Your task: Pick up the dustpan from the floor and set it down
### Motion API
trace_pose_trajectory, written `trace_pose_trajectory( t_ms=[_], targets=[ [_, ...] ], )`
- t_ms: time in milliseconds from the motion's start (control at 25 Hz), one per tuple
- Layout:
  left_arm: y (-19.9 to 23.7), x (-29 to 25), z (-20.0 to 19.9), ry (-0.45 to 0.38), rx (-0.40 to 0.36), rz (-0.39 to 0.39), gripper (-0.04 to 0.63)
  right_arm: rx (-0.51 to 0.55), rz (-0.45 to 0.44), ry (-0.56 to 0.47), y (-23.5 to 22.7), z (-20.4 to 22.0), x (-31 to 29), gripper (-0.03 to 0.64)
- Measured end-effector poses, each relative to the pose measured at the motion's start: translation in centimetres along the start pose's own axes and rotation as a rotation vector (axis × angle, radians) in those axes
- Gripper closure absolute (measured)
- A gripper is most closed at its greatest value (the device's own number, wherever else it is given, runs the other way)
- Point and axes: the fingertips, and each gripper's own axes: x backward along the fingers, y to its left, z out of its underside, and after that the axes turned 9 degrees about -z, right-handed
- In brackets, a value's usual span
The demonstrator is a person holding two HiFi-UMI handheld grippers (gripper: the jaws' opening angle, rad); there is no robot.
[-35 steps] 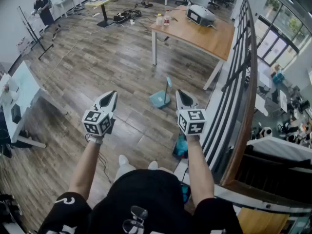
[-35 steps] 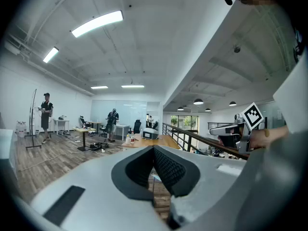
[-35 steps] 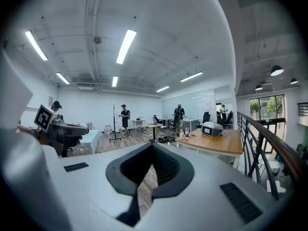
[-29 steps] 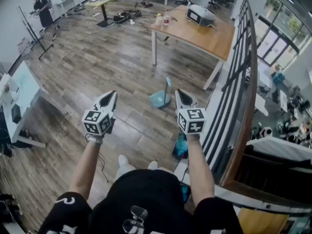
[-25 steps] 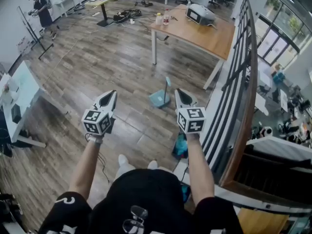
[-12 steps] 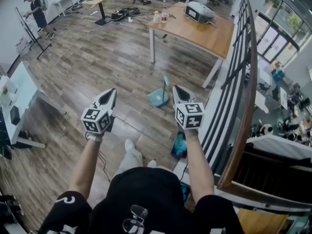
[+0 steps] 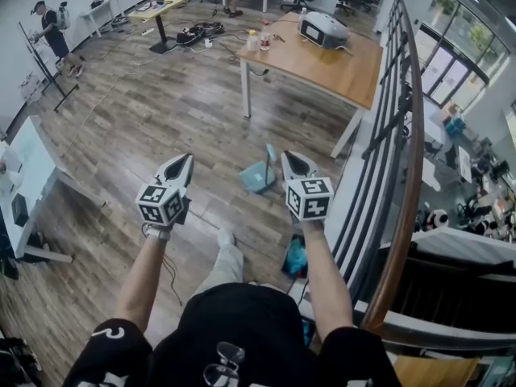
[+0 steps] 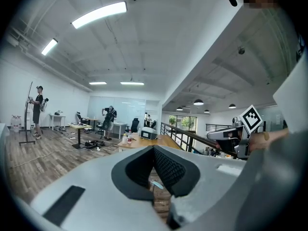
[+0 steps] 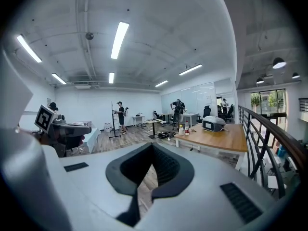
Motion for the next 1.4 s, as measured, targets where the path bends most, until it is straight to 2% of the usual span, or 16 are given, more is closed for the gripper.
trace_pose_trajectory(
  t_ms=[520, 840, 1400],
  targets=[
    [5.5, -12.0, -3.1, -0.001, -0.002, 0.058, 0.597, 0.003, 0.026, 0.018, -5.6, -3.9, -10.6, 0.621],
    [10.4, -18.1, -3.8, 0.011, 0.008, 0.096, 0.597, 0.001, 0.056, 0.031, -7.4, -5.5, -17.6, 0.620],
    [18.2, -23.6, -3.7, 0.005, 0.074, 0.135, 0.597, 0.017, 0.102, 0.080, -7.0, -6.5, -25.8, 0.621]
  ],
)
